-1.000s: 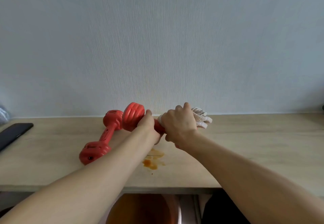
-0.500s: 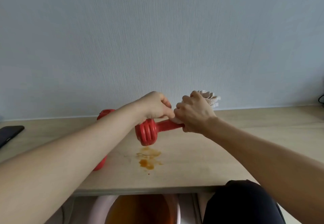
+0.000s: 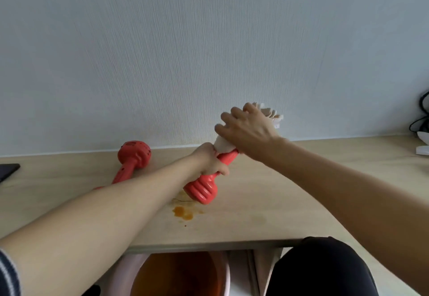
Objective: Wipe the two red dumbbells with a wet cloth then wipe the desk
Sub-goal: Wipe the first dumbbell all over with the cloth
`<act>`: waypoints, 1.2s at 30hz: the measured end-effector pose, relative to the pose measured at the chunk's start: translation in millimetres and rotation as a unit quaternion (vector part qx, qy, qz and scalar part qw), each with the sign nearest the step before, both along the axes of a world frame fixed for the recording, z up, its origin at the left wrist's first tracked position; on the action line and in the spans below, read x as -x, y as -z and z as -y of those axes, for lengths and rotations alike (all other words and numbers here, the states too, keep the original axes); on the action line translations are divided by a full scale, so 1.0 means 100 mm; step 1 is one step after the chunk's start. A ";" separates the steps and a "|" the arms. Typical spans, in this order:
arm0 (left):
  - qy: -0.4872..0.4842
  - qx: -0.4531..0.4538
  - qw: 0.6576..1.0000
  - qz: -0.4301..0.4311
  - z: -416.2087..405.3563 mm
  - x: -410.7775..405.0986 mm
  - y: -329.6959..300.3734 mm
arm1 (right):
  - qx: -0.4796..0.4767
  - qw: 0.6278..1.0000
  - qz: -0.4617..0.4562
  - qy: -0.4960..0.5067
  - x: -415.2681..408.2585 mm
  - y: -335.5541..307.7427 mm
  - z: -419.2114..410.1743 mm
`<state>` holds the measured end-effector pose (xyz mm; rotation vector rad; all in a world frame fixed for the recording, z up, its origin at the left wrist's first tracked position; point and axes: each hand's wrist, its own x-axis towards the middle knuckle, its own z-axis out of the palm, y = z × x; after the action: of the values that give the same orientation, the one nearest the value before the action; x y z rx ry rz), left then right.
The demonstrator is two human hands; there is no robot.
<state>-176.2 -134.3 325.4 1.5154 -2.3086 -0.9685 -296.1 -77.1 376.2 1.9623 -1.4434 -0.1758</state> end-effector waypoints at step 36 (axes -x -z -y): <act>-0.038 -0.136 0.891 -0.432 0.32 -0.20 -0.02 | -0.072 0.151 0.983 -0.080 0.06 0.39 0.34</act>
<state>-155.8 -166.2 327.1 0.9230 -1.5043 -1.5816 -301.8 -110.7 337.4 -0.5928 0.8447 -1.7065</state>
